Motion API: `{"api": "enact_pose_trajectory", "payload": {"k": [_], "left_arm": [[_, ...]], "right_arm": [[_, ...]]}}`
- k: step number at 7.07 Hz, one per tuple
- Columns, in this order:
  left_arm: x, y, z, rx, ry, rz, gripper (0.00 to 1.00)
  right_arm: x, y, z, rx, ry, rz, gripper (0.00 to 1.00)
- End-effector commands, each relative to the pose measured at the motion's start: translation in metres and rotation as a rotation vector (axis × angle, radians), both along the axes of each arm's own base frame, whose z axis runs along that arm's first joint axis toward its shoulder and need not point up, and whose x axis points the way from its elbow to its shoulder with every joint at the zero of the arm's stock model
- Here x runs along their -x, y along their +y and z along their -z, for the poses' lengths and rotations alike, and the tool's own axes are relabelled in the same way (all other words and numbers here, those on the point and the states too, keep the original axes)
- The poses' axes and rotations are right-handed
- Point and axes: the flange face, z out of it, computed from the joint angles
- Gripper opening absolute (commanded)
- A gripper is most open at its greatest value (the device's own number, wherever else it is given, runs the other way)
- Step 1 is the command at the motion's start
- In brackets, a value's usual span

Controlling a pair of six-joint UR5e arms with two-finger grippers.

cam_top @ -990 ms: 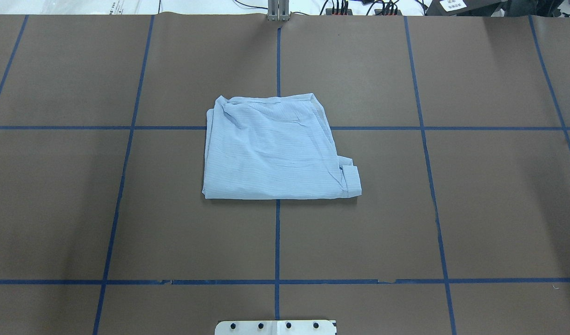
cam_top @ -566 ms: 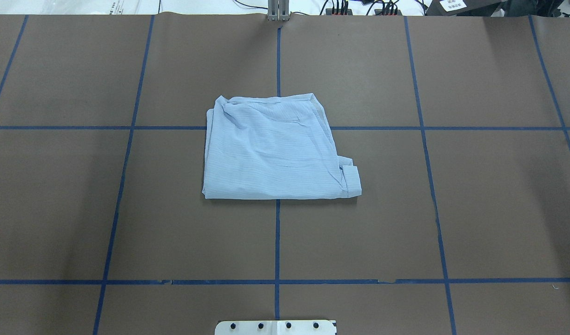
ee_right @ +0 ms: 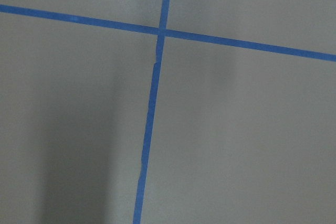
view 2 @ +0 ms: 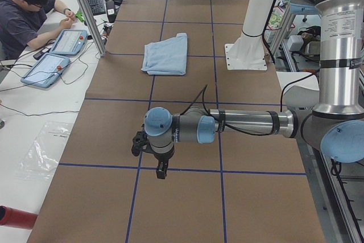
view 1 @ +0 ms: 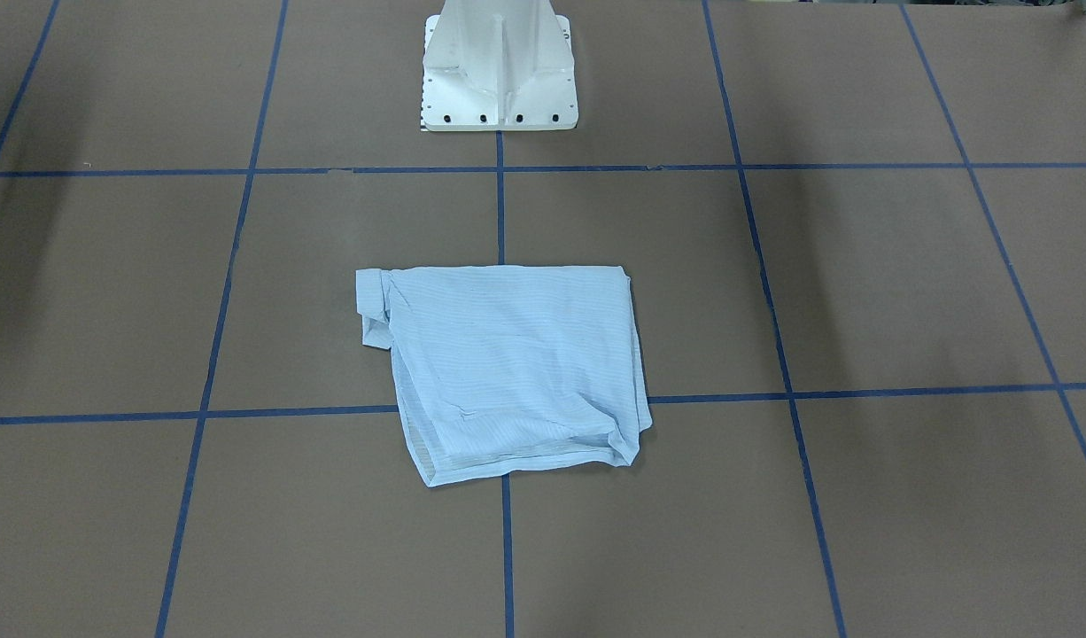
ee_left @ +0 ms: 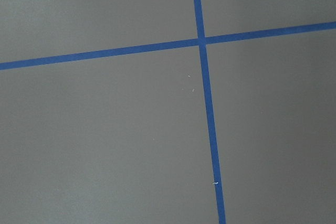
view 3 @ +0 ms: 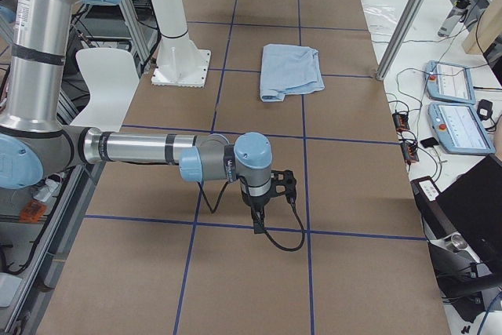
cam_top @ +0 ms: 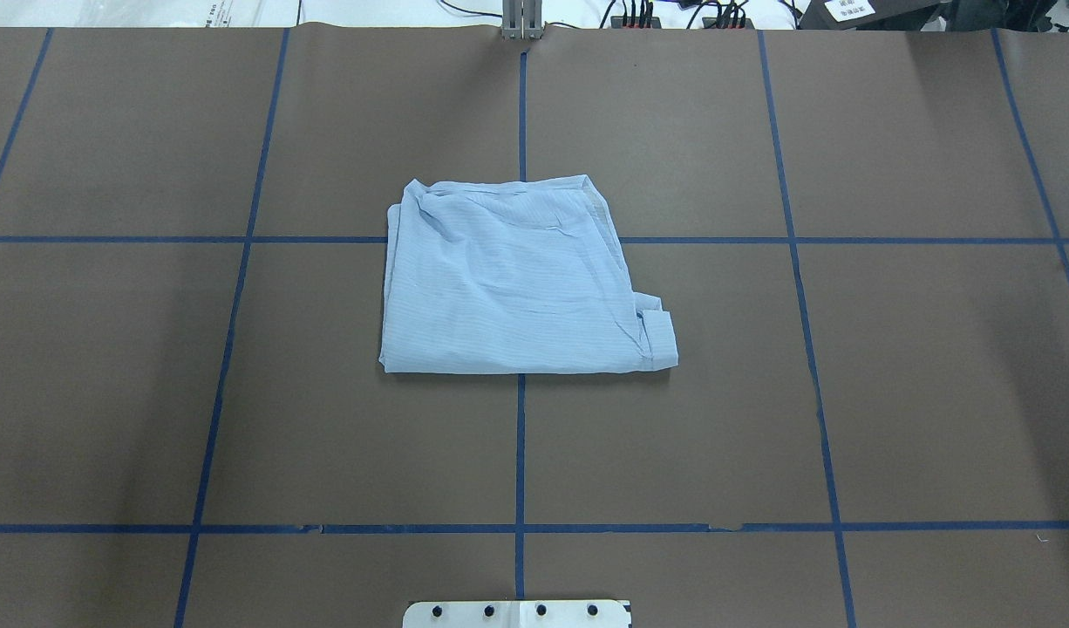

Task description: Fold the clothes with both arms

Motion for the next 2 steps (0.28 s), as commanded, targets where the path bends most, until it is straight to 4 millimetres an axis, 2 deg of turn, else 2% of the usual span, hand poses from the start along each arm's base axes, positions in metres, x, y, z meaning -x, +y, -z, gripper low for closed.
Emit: {"api": "enact_pose_trajectory", "payload": {"k": [1, 2], "left_arm": [[0.0, -0.0001, 0.0001, -0.001, 0.0, 0.0, 1.0], [-0.0001, -0.0001, 0.0002, -0.001, 0.002, 0.0, 1.0]], "right_arm": [[0.0, 0.0, 0.0, 0.0, 0.0, 0.0, 1.0], [0.0, 0.0, 0.0, -0.001, 0.0, 0.001, 1.0]]}}
